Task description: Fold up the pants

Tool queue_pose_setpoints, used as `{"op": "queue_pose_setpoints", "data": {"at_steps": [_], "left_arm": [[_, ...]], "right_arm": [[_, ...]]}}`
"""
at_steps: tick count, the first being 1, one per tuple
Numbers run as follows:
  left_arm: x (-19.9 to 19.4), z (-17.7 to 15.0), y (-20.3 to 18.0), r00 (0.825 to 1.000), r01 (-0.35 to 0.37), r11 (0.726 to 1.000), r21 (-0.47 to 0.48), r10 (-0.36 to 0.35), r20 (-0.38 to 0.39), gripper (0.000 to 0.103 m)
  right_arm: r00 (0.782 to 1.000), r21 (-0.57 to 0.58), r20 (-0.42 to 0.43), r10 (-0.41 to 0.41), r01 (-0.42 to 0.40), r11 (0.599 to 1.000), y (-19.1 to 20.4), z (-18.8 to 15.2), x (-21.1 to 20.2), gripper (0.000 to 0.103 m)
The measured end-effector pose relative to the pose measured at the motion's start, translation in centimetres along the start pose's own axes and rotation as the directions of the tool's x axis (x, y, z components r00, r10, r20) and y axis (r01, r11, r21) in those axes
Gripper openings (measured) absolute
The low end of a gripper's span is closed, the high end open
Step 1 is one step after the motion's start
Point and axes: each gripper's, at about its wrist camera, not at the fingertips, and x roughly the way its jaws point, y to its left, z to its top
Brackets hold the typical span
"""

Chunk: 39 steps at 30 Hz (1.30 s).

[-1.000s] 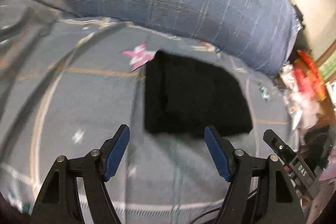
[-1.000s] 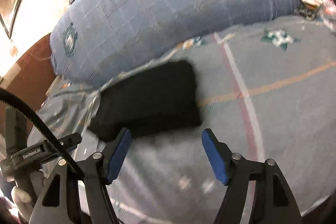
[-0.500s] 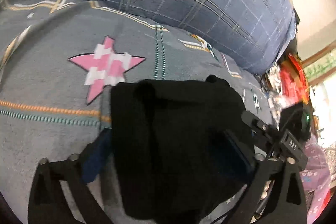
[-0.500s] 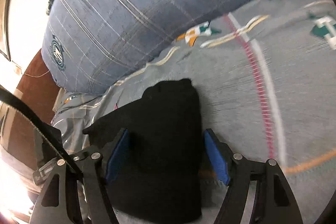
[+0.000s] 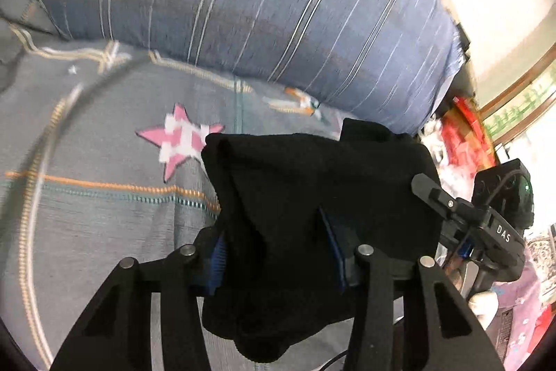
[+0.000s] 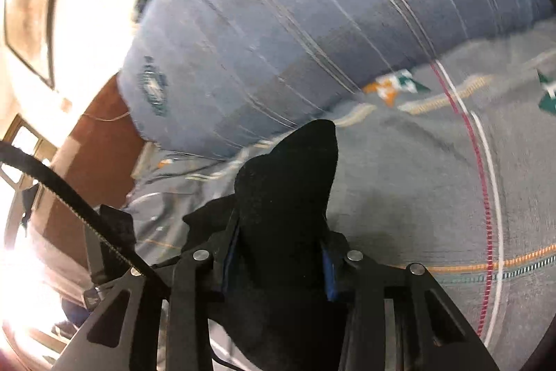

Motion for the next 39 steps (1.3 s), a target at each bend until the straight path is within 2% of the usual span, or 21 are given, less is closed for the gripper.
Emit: {"op": "queue_pose_setpoints", "data": {"at_steps": [5,9,14,17,19,20,22,24,26,29,30,32,33,36,37,39], "left_arm": [[-3.8,1.7,1.2,0.997,0.034,0.998,-0.057,-0.029,0.077,0.047],[-4.7,2.7,3.6,0.994,-0.033,0.995,-0.091,0.042,0.098,0.047],[-2.1,3.6,7.3,0.989,-0.128,0.982,-0.138,0.136,0.051,0.047],[0.8,3.9,9.9,0.985,-0.171,0.969,-0.177,0.172,-0.007,0.048],[1.8,3.9,10.9,0.980,-0.199,0.962,-0.188,0.195,-0.036,0.057],[1.9,3.6,11.2,0.983,-0.182,0.963,-0.197,0.178,-0.037,0.058],[1.1,3.3,11.7,0.992,-0.124,0.967,-0.223,0.121,-0.027,0.059],[-0.6,2.9,12.1,0.997,-0.077,0.969,-0.237,0.079,-0.004,0.059],[-2.9,2.5,12.5,0.998,-0.044,0.969,-0.244,0.055,0.037,0.059],[-5.3,2.3,13.4,0.994,-0.032,0.962,-0.271,0.059,0.093,0.065],[-5.5,2.5,13.9,0.992,-0.048,0.958,-0.282,0.078,0.096,0.066],[-5.7,2.6,15.1,0.983,-0.125,0.943,-0.307,0.160,0.089,0.066],[-5.6,2.4,16.3,0.974,-0.173,0.929,-0.328,0.210,0.081,0.066],[-5.2,0.9,20.0,0.949,-0.270,0.878,-0.396,0.313,0.046,0.066],[-5.0,0.3,20.9,0.944,-0.286,0.865,-0.413,0.327,0.032,0.064],[-6.1,-0.8,21.5,0.949,-0.243,0.890,-0.387,0.301,0.096,0.065]], "right_arm": [[0.997,-0.045,0.016,0.077,-0.077,0.996,4.3,0.7,-0.6,0.041],[0.996,-0.055,-0.009,0.089,-0.089,0.994,5.9,1.0,1.7,0.041],[0.996,-0.006,-0.067,0.056,-0.056,0.998,4.9,0.8,7.3,0.041],[0.995,0.016,-0.103,-0.001,0.003,1.000,3.3,0.5,10.3,0.041],[0.992,0.027,-0.122,-0.044,0.047,0.999,2.1,-0.2,11.6,0.041],[0.989,0.025,-0.124,-0.076,0.080,0.997,1.5,-0.5,11.9,0.041],[0.986,0.025,-0.124,-0.114,0.118,0.993,0.6,-0.9,12.1,0.048],[0.986,0.051,-0.122,-0.118,0.125,0.991,-0.3,-1.2,11.7,0.056],[0.987,0.048,-0.112,-0.113,0.119,0.992,-0.4,-1.0,10.8,0.056],[0.988,-0.052,0.024,-0.153,0.154,0.987,1.7,-0.8,7.8,0.056],[0.990,-0.065,0.056,-0.132,0.135,0.989,2.4,-0.8,7.0,0.057],[0.996,-0.061,0.053,-0.077,0.081,0.995,3.4,-0.8,6.7,0.062],[0.998,-0.063,0.035,-0.052,0.054,0.997,3.9,-0.7,7.0,0.066],[0.999,-0.060,-0.040,-0.029,0.026,0.998,4.4,-0.7,9.3,0.066],[0.998,-0.045,-0.065,-0.027,0.024,0.999,3.9,-0.7,10.2,0.066],[0.996,-0.023,-0.086,-0.040,0.038,0.999,3.1,-0.5,11.4,0.067]]}}
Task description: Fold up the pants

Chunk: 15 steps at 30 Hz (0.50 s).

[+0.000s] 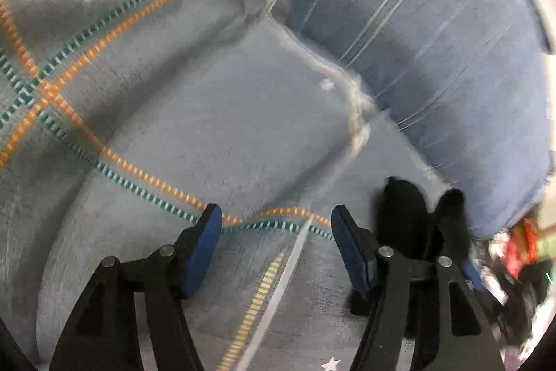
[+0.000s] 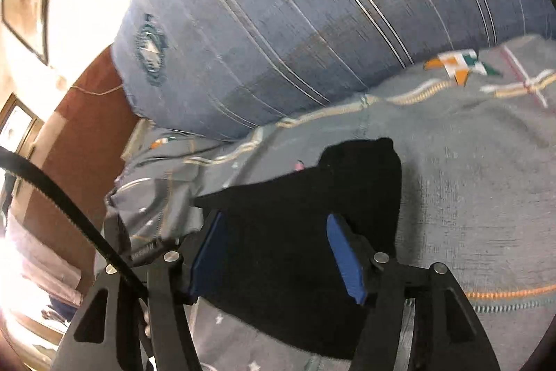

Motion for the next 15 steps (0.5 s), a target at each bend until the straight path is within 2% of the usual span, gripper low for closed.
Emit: {"op": "queue_pose_setpoints", "data": {"at_steps": [4,7,9,12,15], "left_arm": [[-1.2,-0.4,1.1,0.996,-0.092,0.994,0.065,0.091,0.021,0.065],[-2.8,-0.5,2.8,0.991,-0.130,0.991,0.036,0.130,0.021,0.064],[-4.5,-1.1,3.2,0.992,-0.126,0.992,0.015,0.125,0.030,0.063],[-7.5,-2.6,1.8,0.984,-0.153,0.987,0.049,0.148,0.104,0.063],[-9.4,-4.7,-1.1,0.978,-0.151,0.985,0.083,0.137,0.158,0.064]], "right_arm": [[0.998,0.072,-0.061,0.033,-0.028,0.997,-2.5,0.2,2.2,0.068],[0.997,0.075,-0.063,0.041,-0.036,0.997,-2.7,0.2,2.1,0.068],[0.999,0.012,-0.034,-0.003,0.003,1.000,-1.5,-0.1,0.8,0.068],[0.996,-0.098,0.033,-0.083,0.086,0.991,0.7,-1.5,-1.5,0.069],[0.992,-0.141,0.095,-0.080,0.093,0.986,2.3,-3.9,-4.3,0.070]]}}
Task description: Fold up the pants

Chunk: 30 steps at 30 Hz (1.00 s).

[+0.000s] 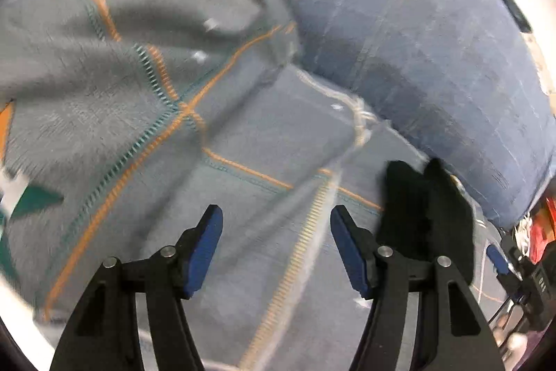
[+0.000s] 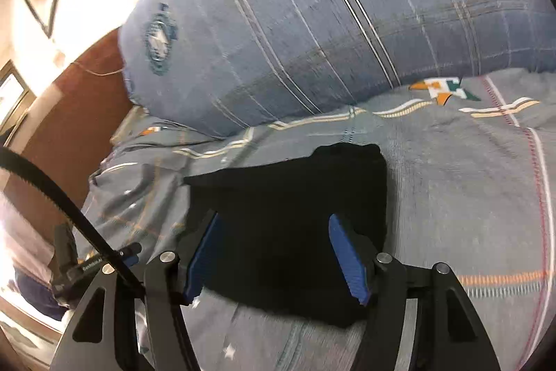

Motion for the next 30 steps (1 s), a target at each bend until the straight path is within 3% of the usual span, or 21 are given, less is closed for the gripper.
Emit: {"op": "queue_pose_setpoints", "data": {"at_steps": [6,11,16,22,30], "left_arm": [[-2.2,-4.5,-6.5,0.996,0.066,0.996,0.065,-0.070,0.056,0.067],[-3.2,-7.6,-10.3,0.998,0.014,0.983,0.182,-0.025,0.055,0.067],[-4.0,-8.6,-11.2,0.995,-0.033,0.975,0.221,0.011,0.103,0.070],[-3.2,-9.7,-11.0,0.999,0.004,0.978,0.207,-0.011,0.035,0.070],[-2.5,-10.2,-11.1,1.000,-0.027,0.973,0.230,0.023,0.021,0.070]], "right_arm": [[0.996,-0.003,0.069,-0.050,0.051,0.999,1.1,-4.0,-4.0,0.073],[0.982,0.055,0.104,-0.157,0.151,0.987,-0.4,-7.1,-6.3,0.073],[0.978,0.068,0.065,-0.197,0.193,0.979,-0.7,-9.6,-6.4,0.074],[0.982,0.035,0.010,-0.191,0.191,0.981,0.0,-11.1,-5.3,0.074],[0.982,0.003,-0.021,-0.190,0.190,0.982,0.9,-11.8,-4.0,0.075]]}}
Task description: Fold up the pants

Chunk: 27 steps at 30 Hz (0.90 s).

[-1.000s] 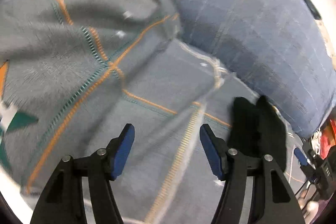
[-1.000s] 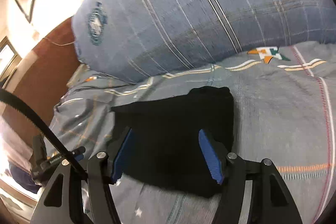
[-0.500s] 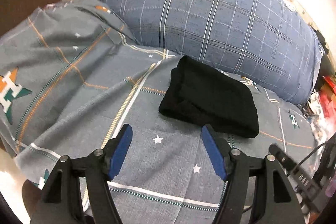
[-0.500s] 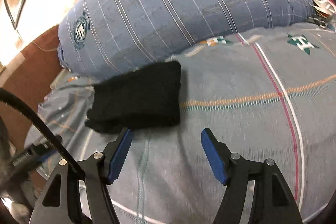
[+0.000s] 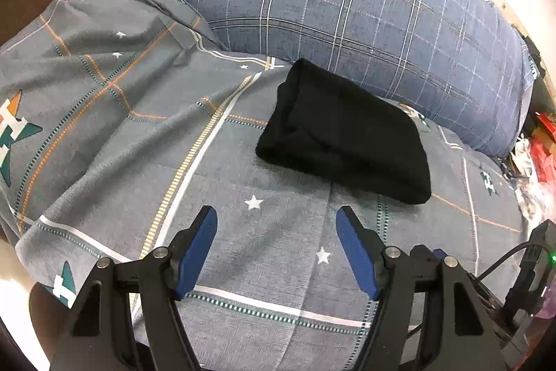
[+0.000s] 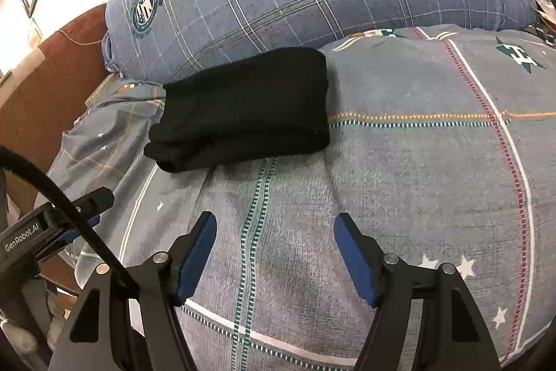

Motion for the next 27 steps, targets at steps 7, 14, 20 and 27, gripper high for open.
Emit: {"op": "queue_pose_setpoints", "data": {"at_steps": [7,14,20,27], "left_arm": [[0.0,-0.1,-0.2,0.996,-0.082,0.996,0.045,0.081,0.031,0.070],[1.0,-0.5,-0.6,0.991,-0.137,0.987,0.090,0.136,0.012,0.070],[1.0,-0.7,-1.1,0.990,-0.143,0.984,0.110,0.142,0.014,0.070],[0.9,-1.0,-1.6,0.990,-0.142,0.981,0.129,0.141,0.014,0.071]], "right_arm": [[1.000,-0.010,-0.018,-0.012,0.011,1.000,0.3,0.0,0.7,0.076],[0.999,-0.026,-0.043,-0.018,0.017,1.000,0.6,-0.3,1.4,0.076],[0.999,-0.050,-0.045,-0.026,0.024,0.998,0.9,-0.4,1.6,0.077],[0.998,-0.058,-0.054,-0.025,0.022,0.998,1.2,-0.7,1.6,0.077]]}}
